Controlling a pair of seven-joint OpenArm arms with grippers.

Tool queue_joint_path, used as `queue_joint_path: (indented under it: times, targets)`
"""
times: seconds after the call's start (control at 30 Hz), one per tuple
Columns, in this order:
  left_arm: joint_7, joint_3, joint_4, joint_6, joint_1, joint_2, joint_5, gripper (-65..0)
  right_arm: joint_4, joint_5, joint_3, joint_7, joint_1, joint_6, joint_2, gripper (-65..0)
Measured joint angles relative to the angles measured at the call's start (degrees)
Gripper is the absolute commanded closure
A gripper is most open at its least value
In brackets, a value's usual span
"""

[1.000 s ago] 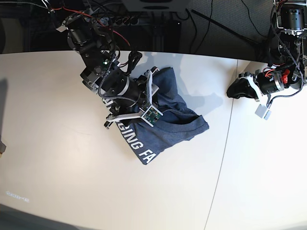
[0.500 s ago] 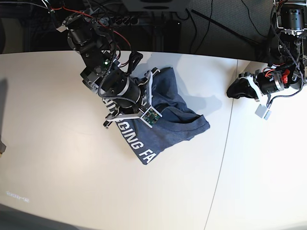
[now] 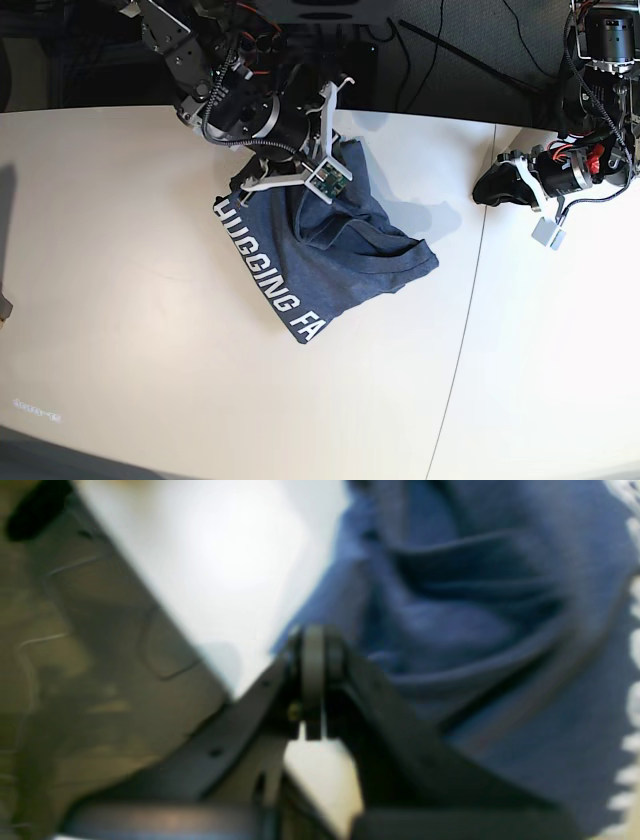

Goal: Fold the T-shirt properly
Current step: 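Press and tuck the folded bundle with the right gripper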

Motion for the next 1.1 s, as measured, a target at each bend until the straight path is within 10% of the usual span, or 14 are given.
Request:
queue_joint_path:
  times: [0.43, 1.1]
  targets:
    - [0.2, 0.0, 0.0, 0.0, 0.0, 0.0, -0.1, 0.0, 4.0, -6.4, 6.5, 6.3, 2.9, 0.1, -0.2, 0.0]
    - [0.9, 0.0, 0.0, 0.0, 0.0, 0.0, -0.5, 0.0, -13.6, 5.6, 7.5, 3.6, 14.3, 1.5, 0.0, 0.0]
